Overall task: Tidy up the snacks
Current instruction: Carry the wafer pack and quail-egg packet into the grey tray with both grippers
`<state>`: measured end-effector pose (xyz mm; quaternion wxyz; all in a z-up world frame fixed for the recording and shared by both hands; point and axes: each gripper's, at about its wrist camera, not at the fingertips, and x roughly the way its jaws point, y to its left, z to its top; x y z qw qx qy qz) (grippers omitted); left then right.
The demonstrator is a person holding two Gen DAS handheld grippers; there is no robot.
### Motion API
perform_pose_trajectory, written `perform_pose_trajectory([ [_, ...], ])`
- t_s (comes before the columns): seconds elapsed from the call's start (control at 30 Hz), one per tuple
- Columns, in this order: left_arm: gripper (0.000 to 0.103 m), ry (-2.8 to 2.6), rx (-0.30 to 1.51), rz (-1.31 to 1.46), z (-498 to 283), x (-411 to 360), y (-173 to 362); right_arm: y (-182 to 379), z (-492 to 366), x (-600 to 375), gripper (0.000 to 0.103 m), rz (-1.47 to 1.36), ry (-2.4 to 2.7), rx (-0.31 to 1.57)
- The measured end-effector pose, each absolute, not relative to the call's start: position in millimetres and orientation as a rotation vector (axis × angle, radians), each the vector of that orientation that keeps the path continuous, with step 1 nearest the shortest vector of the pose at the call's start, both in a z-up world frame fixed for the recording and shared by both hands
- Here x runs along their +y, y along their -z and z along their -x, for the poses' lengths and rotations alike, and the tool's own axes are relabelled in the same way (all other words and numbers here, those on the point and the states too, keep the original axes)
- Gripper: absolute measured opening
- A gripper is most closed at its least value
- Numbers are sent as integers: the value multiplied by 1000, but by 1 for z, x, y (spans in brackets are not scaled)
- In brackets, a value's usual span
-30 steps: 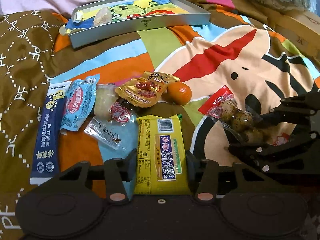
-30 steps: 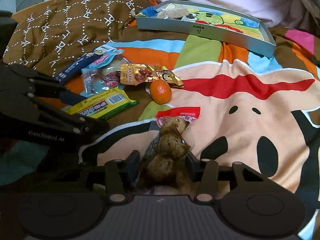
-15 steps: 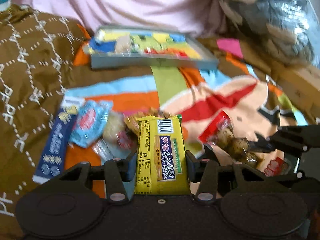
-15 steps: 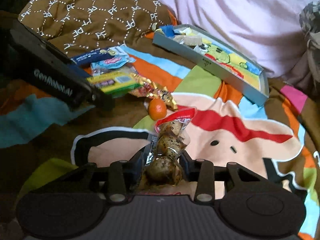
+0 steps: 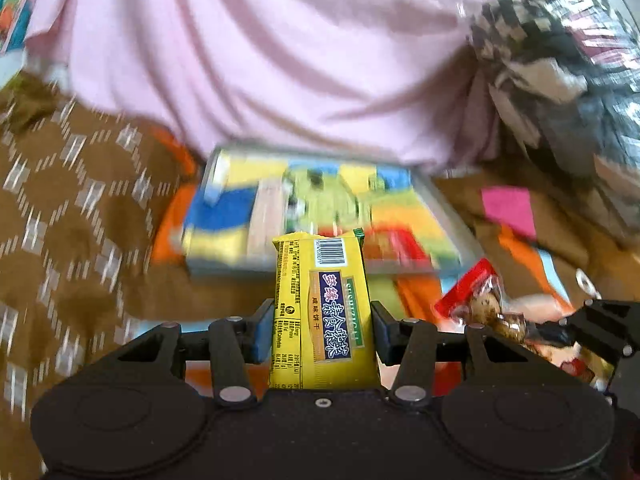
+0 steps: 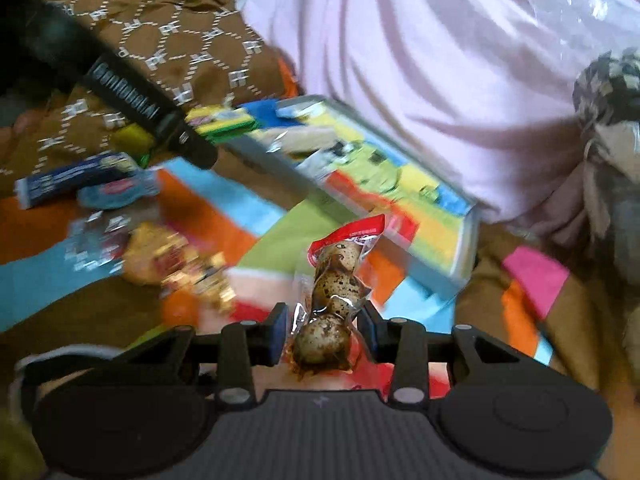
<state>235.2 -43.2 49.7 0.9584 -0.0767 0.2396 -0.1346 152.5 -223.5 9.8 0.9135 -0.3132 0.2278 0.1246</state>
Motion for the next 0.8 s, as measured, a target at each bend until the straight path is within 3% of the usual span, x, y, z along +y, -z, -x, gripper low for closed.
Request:
perform_pose_trajectory([
  [0.3,50,258,401,128,-346,-67,-81,-41,-257,-245,41,607,-197,379],
  [0.8,50,265,526,94,-431,-107,-29,-22,-363,-266,42,471,-199,419],
])
